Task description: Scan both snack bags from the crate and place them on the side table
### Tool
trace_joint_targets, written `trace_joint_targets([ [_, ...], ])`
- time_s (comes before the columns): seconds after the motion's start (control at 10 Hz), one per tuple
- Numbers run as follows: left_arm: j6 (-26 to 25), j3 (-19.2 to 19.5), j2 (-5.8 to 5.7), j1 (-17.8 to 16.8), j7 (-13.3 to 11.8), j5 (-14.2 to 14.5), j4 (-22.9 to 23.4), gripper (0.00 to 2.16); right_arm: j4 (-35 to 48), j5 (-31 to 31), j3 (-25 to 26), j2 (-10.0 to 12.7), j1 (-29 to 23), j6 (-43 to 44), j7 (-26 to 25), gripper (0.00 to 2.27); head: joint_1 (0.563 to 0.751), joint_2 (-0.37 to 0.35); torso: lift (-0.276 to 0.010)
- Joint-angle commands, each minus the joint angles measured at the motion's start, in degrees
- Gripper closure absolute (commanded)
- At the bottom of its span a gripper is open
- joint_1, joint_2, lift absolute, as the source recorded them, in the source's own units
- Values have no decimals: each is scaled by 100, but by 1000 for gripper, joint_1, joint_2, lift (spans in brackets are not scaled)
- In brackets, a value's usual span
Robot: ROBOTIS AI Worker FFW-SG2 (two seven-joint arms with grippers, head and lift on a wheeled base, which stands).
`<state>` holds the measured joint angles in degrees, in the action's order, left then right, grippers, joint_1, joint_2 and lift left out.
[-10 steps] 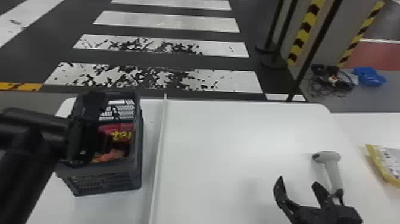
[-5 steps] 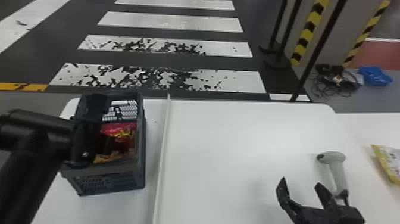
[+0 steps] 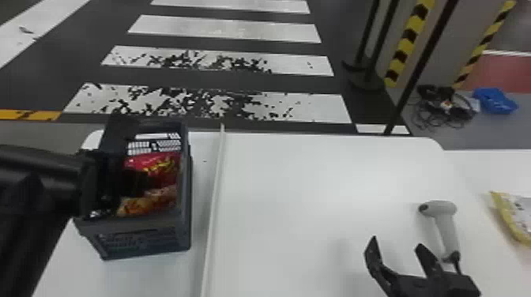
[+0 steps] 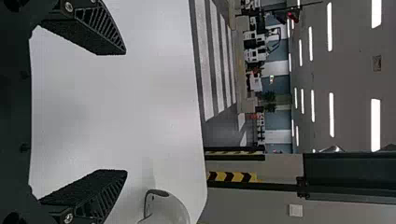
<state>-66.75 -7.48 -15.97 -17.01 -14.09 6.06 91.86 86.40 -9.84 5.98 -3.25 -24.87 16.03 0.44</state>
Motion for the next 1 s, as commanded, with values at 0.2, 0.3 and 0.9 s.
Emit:
trace_joint_targets([
  [0.2,-475,387,-64,172,-103,80,702,2138,-9,0,-10,9,-9,0,0,90,695,-57,-95],
  [0.3,-528,475,-108,216,-103,133,851,2138,-9,0,-27,9,-9,0,0,90,695,-52,-95],
  [0.9,-247,1196,-90,699,-50,633,1344,2138,-9,-44,-27,9,-26,-17,0,97,695,-25,-95],
])
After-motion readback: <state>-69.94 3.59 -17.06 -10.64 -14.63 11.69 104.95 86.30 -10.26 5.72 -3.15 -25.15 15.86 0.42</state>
